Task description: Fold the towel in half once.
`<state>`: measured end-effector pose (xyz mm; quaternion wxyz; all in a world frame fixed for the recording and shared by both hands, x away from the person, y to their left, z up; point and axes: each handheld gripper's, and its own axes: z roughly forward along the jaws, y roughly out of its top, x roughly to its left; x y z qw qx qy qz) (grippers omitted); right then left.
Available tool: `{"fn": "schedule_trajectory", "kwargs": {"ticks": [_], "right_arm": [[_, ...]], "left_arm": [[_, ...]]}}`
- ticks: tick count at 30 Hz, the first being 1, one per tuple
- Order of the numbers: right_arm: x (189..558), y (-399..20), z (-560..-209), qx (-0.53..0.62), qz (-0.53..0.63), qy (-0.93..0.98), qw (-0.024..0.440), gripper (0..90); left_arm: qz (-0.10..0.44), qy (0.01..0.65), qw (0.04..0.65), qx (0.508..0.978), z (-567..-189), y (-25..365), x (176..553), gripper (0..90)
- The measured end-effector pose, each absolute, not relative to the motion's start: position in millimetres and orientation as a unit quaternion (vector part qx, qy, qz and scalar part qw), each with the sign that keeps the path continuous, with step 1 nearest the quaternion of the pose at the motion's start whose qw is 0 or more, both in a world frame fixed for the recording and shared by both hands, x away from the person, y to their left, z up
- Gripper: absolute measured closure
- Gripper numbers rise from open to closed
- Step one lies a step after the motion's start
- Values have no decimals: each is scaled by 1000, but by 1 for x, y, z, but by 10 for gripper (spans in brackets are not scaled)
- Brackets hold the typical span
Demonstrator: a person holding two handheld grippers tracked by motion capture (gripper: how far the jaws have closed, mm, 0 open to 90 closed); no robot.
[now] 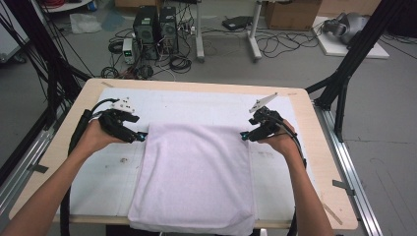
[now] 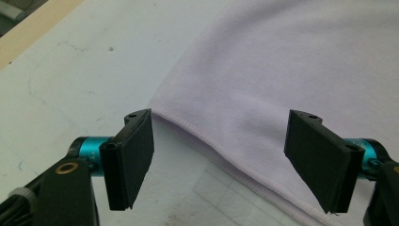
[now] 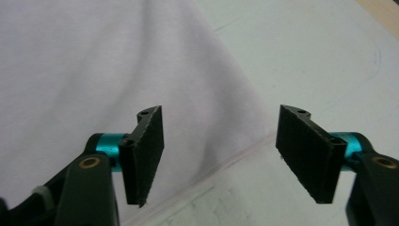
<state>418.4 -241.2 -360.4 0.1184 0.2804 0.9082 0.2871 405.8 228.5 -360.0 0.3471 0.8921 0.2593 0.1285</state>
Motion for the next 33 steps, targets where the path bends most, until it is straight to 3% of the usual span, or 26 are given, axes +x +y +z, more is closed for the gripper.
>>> {"fn": "schedule_trajectory", "kwargs": {"ticks": [5, 11, 16, 20, 26, 29, 33], "right_arm": [[444, -240, -374, 295, 277, 907, 120, 216], [467, -235, -387, 303, 261, 911, 104, 222], [481, -237, -397, 300, 248, 917, 84, 390], [488, -240, -410, 310, 228, 921, 66, 457], [490, -238, -416, 300, 219, 928, 36, 689], [489, -234, -412, 293, 213, 931, 38, 844], [488, -230, -411, 288, 204, 934, 47, 860]], "left_arm": [[116, 272, 349, 889, -370, 228, 426, 239], [110, 286, 347, 887, -376, 227, 448, 223], [91, 294, 338, 890, -384, 223, 466, 228], [78, 310, 317, 893, -393, 218, 475, 235], [54, 315, 295, 900, -407, 208, 484, 278], [46, 308, 289, 905, -409, 203, 483, 366], [47, 310, 257, 914, -412, 197, 485, 570]]}}
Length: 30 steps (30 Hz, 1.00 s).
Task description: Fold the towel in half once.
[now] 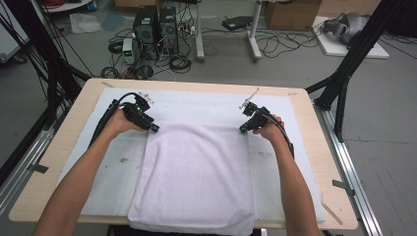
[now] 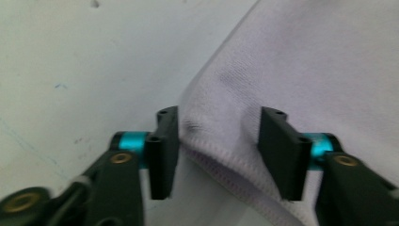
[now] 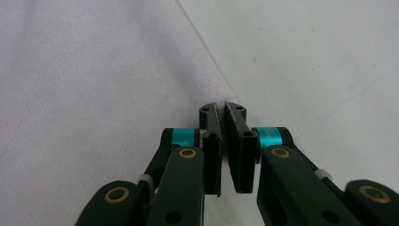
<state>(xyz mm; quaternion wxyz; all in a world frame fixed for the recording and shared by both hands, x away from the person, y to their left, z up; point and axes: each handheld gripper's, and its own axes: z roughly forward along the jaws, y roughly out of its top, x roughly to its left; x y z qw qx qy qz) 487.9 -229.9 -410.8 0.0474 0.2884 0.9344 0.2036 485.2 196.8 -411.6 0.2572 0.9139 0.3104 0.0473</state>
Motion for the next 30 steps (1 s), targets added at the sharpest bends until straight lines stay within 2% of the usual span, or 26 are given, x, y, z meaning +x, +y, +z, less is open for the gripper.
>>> {"fn": "schedule_trajectory", "kwargs": {"ticks": [4, 5, 13, 22, 24, 25, 26, 27, 29, 30], "right_arm": [[488, -230, -408, 290, 203, 933, 67, 867], [489, -230, -406, 291, 205, 931, 76, 869], [494, -231, -392, 314, 227, 911, 141, 871], [512, -234, -355, 331, 261, 881, 214, 871], [513, -236, -346, 338, 277, 865, 245, 871], [514, -238, -343, 347, 291, 858, 243, 869], [515, -240, -343, 349, 294, 858, 234, 856], [515, -241, -344, 346, 289, 863, 228, 790], [513, -244, -348, 353, 278, 865, 222, 592], [512, -250, -349, 362, 286, 863, 207, 546]], "left_arm": [[49, 325, 240, 913, -413, 191, 488, 817], [58, 322, 238, 915, -413, 189, 489, 839], [130, 332, 231, 905, -396, 184, 505, 859], [201, 318, 251, 892, -357, 185, 532, 865], [209, 312, 254, 891, -346, 184, 537, 866], [213, 306, 259, 891, -345, 184, 537, 864], [212, 294, 272, 892, -344, 184, 536, 855], [205, 281, 278, 896, -346, 184, 536, 813], [190, 284, 273, 899, -348, 186, 534, 563], [180, 285, 279, 899, -349, 187, 532, 436]]}}
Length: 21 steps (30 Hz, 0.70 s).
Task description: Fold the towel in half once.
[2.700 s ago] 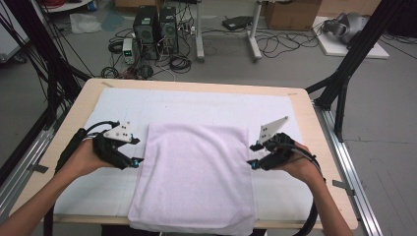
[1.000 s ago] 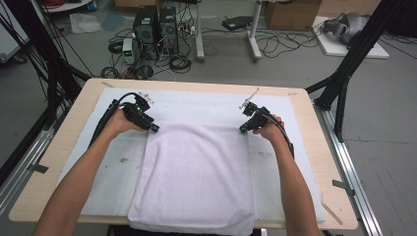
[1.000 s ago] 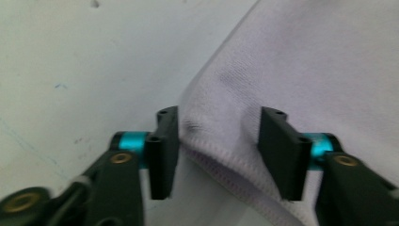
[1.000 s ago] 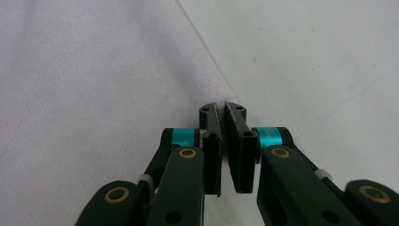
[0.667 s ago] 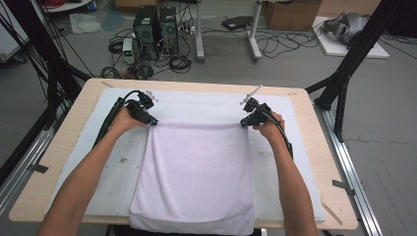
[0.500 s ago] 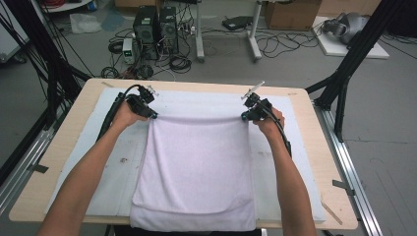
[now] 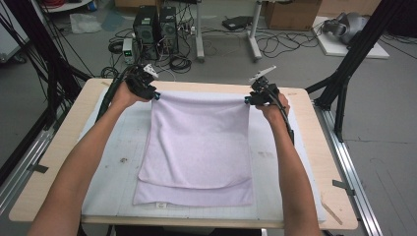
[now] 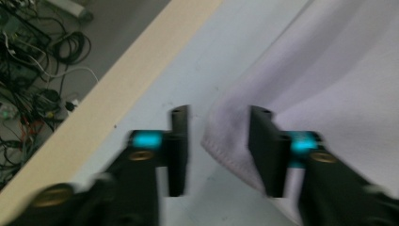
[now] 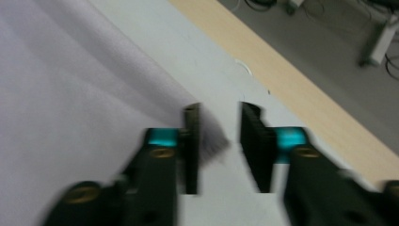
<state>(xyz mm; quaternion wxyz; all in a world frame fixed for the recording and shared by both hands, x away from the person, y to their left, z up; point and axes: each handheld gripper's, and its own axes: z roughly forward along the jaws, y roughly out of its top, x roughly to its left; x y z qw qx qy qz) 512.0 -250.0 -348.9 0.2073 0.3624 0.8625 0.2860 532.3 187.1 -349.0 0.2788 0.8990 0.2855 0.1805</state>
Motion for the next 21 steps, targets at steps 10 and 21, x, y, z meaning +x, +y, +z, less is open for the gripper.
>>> {"fn": "schedule_trajectory", "kwargs": {"ticks": [10, 21], "right_arm": [[464, -262, -337, 249, 295, 917, 102, 328], [395, -243, -345, 88, 245, 965, 28, 272]], "left_arm": [[137, 206, 316, 916, -329, 199, 471, 250], [106, 110, 328, 932, -328, 212, 398, 232]]}}
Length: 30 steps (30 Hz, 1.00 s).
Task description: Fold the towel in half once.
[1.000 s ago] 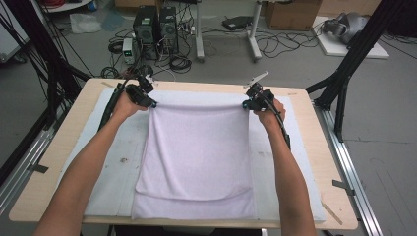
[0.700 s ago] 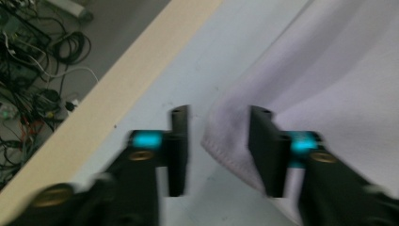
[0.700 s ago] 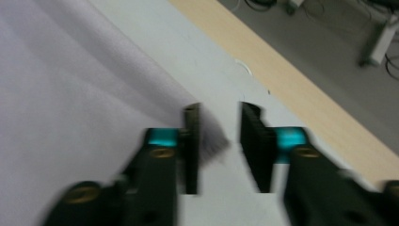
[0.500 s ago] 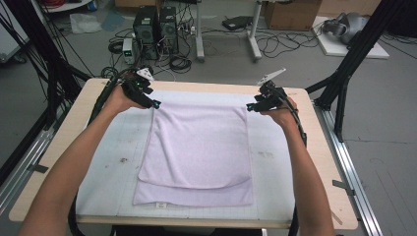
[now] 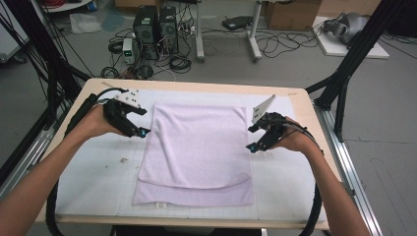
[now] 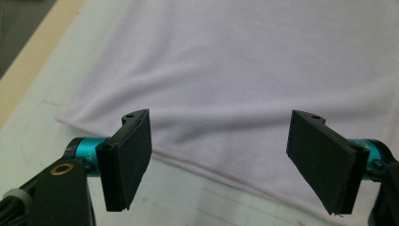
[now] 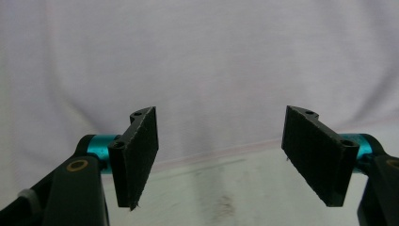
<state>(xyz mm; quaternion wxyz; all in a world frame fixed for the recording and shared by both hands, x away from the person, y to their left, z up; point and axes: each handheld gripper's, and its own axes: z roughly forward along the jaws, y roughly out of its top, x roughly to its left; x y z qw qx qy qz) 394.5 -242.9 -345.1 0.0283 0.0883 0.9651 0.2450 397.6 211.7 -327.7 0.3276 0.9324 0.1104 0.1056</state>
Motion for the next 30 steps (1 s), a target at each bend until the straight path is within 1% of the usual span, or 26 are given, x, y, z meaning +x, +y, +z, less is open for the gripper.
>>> {"fn": "schedule_trajectory", "kwargs": {"ticks": [1, 2, 5, 7, 9, 14, 16, 17, 20, 24, 26, 27, 30], "right_arm": [[388, -239, -346, 67, 232, 970, 26, 272], [380, -235, -348, 45, 222, 974, 14, 272], [364, -224, -351, 16, 201, 980, -5, 278], [358, -218, -354, 2, 187, 982, -4, 283], [352, -212, -358, -7, 167, 986, -9, 326], [345, -203, -368, -23, 131, 991, -19, 402], [343, -200, -373, -30, 132, 990, -31, 432], [343, -199, -375, -32, 130, 991, -25, 440], [341, -197, -383, -35, 116, 992, -28, 512], [340, -198, -387, -36, 120, 991, -45, 709], [338, -200, -387, -31, 122, 991, -50, 775], [337, -201, -387, -32, 126, 990, -51, 803], [333, -208, -386, -30, 141, 988, -51, 823]], "left_arm": [[102, 102, 327, 934, -330, 213, 390, 232], [101, 99, 326, 935, -332, 214, 385, 232], [97, 86, 322, 938, -339, 218, 370, 232], [94, 83, 323, 938, -344, 221, 362, 232], [97, 82, 316, 940, -348, 223, 354, 232], [85, 65, 303, 947, -358, 223, 338, 232], [84, 55, 299, 949, -361, 219, 334, 233], [79, 48, 296, 951, -362, 217, 332, 233], [73, 33, 279, 957, -368, 209, 328, 234], [67, 22, 257, 964, -379, 199, 326, 240], [64, 14, 244, 968, -384, 194, 325, 247], [57, 12, 236, 970, -386, 192, 324, 253], [45, 2, 229, 972, -392, 188, 321, 288]]}}
